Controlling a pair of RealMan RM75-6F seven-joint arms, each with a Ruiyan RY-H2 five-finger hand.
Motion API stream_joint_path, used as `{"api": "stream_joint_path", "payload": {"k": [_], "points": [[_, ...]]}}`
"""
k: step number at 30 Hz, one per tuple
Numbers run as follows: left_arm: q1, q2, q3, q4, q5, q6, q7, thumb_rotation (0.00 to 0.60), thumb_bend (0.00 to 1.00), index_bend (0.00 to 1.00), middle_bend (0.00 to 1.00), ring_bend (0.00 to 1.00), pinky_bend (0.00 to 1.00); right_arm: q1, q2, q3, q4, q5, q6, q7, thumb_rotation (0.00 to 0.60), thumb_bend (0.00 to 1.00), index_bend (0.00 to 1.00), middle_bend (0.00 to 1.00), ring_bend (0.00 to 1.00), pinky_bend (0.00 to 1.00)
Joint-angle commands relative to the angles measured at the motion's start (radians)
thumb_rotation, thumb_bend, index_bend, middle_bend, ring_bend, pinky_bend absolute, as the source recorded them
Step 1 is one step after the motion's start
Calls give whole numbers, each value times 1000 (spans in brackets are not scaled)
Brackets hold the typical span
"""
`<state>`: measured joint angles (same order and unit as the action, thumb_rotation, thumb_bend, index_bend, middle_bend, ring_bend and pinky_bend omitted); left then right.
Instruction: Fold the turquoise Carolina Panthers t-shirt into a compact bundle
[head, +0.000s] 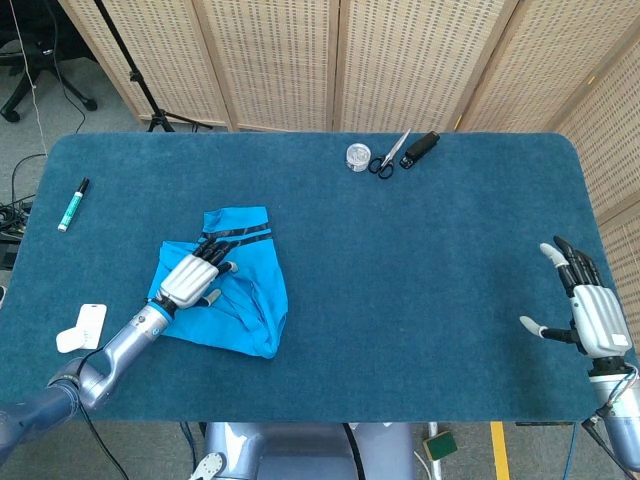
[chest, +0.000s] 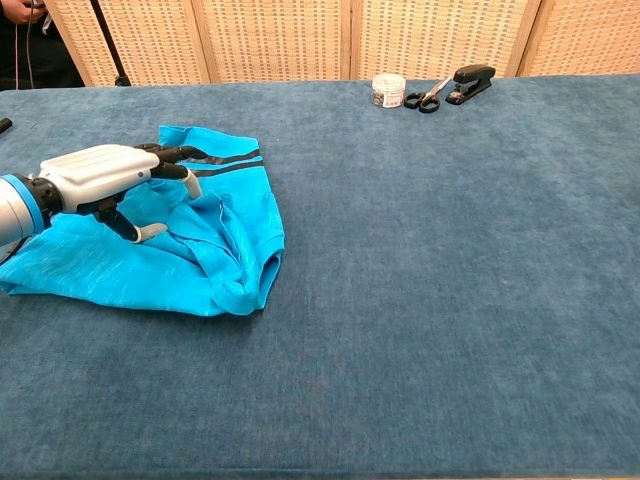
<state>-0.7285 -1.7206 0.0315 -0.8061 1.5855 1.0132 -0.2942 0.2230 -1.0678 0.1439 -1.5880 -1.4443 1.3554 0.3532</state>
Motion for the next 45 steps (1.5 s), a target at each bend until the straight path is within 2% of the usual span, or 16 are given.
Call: {"api": "stream_joint_path", "payload": {"k": [1, 19, 25, 32, 36, 45], "points": [[-1, -4, -5, 1, -4, -1, 4, 600, 384, 342, 0, 0, 0, -1, 0, -1, -1, -1, 1, 1, 600, 0, 0, 0, 0, 0], [-11, -37, -30, 15, -22, -1, 14, 600, 430, 445, 0, 0, 0, 0, 0, -1, -1, -1, -1, -1, 600, 0, 0, 0, 0, 0], [-15, -45, -42, 19, -23, 16, 11, 600, 479, 483, 0, 0, 0, 0, 0, -2, -2, -3, 0, -4, 600, 0, 0, 0, 0, 0], [-16, -57, -44, 25, -22, 24, 23, 600, 521, 559, 0, 0, 0, -1, 1, -2, -3, -2, 2, -3, 600, 0, 0, 0, 0, 0], [-17, -61, -47, 28, -25, 25, 26, 600, 546, 640, 0, 0, 0, -1, 2, -1, -3, -3, 2, 0, 600, 0, 0, 0, 0, 0], [-23, -69, -61, 31, -33, 30, 28, 600, 595, 690, 0, 0, 0, -2, 3, -1, -4, -5, 5, 2, 600, 0, 0, 0, 0, 0]]}}
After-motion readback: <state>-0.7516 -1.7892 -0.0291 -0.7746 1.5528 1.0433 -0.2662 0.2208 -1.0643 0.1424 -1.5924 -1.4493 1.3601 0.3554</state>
